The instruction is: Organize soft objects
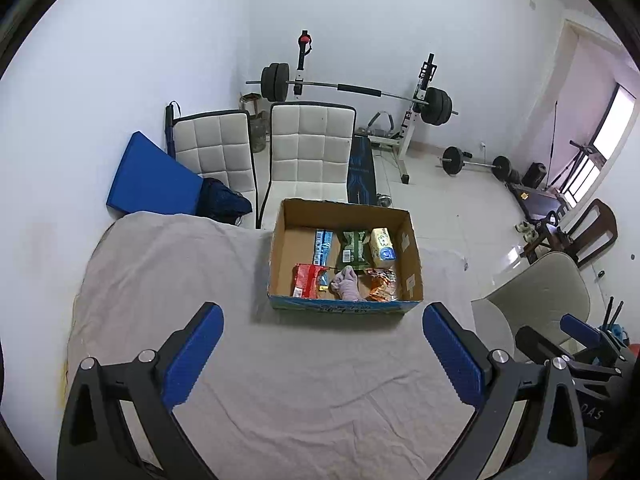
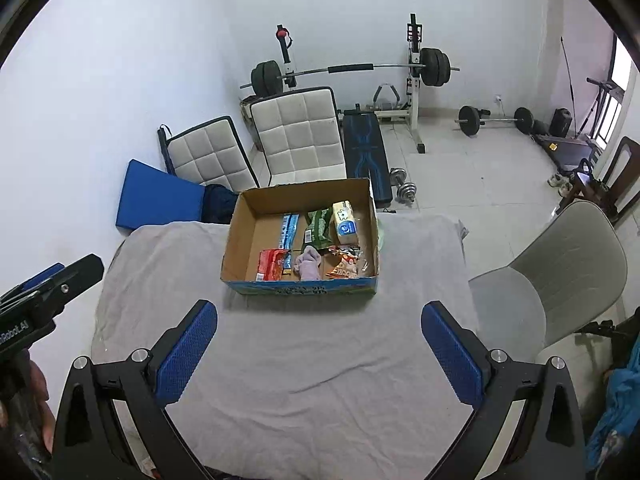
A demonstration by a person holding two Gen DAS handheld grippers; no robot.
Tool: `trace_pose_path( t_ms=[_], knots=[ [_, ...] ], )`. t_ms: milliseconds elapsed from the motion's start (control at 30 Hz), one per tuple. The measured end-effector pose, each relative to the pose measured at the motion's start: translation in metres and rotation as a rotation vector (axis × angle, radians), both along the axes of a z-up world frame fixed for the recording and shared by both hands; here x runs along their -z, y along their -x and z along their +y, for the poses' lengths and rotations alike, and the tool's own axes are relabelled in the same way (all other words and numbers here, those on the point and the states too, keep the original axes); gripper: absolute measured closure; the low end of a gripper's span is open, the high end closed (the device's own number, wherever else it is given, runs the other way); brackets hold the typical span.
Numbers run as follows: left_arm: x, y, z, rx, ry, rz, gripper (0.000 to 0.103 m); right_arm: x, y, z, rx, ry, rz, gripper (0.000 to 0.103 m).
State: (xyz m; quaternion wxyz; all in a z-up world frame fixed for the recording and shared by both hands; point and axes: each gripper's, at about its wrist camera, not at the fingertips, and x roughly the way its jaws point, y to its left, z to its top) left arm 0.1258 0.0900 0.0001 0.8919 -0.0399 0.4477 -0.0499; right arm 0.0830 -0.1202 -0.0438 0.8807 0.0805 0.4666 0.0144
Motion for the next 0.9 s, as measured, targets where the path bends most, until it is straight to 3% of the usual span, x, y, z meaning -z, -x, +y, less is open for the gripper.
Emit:
trace_pose_path(
  t_ms=[233,900],
  knots=[
    [-0.005,0.008,-0.007,0.019,-0.011,-0.014,0.001,-0.016,0.016,0.005,-0.012,0.017,-0.024,0.0],
    [0.001,-0.008,-0.017,0.003,-0.065,-0.063,0.001,-0.029,-0.014,-0.003,0.046,0.108,-0.1,0.0]
  ],
)
